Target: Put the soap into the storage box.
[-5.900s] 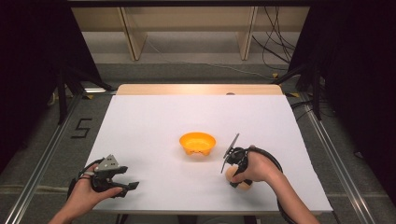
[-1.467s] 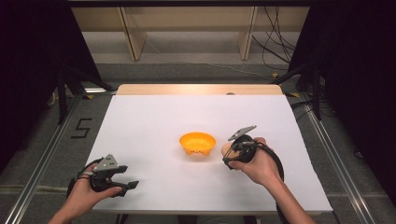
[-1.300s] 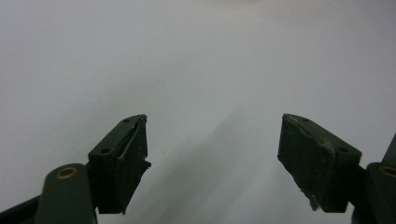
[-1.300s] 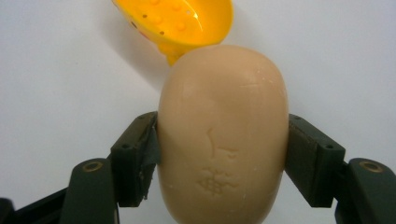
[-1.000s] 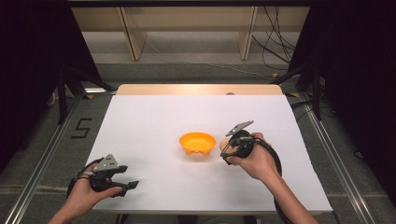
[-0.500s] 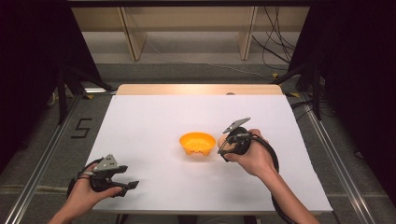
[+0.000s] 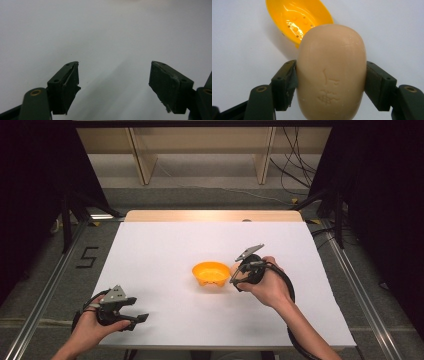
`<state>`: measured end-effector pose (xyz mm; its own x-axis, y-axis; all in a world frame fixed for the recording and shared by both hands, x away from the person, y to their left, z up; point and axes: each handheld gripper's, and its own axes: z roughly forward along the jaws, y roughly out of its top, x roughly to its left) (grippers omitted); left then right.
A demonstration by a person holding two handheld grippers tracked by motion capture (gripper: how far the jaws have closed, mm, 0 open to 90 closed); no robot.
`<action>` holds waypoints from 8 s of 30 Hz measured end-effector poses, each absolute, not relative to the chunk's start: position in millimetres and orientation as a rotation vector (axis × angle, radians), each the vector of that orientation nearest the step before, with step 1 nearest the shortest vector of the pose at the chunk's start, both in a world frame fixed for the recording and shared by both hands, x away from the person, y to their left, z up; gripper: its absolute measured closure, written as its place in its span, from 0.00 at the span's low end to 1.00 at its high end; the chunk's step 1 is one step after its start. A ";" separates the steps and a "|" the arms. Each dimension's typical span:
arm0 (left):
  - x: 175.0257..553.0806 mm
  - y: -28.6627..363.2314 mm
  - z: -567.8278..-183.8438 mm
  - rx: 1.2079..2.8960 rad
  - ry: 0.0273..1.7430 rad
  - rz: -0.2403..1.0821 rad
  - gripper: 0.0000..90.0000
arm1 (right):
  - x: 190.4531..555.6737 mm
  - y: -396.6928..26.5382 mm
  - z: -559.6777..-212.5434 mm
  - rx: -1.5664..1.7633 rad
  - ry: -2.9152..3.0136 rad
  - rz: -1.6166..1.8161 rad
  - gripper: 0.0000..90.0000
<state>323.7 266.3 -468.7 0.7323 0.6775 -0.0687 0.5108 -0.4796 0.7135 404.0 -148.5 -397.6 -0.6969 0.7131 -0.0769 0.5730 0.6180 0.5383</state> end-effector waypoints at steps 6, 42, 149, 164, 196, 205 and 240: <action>323.6 266.4 -468.6 2.185 0.892 0.287 0.26 | 405.5 -147.3 -395.5 1.031 2.557 0.702 0.37; 323.9 266.0 -469.2 2.181 0.895 0.276 0.26 | 415.6 -139.3 -391.7 0.993 2.542 0.716 0.37; 324.0 266.5 -468.3 2.176 0.887 0.271 0.26 | 446.9 -76.0 -391.0 0.862 2.567 0.787 0.37; 324.1 266.8 -468.3 2.172 0.888 0.270 0.26 | 448.8 -72.9 -398.0 0.887 2.571 0.785 0.37; 323.7 266.6 -468.2 2.172 0.885 0.271 0.26 | 451.7 -68.9 -412.7 0.873 2.594 0.780 0.37; 323.8 266.8 -468.2 2.175 0.883 0.271 0.26 | 451.1 -68.3 -415.0 0.893 2.593 0.780 0.37; 323.6 265.7 -468.8 2.167 0.888 0.261 0.26 | 454.6 -68.0 -425.3 0.919 2.635 0.767 0.34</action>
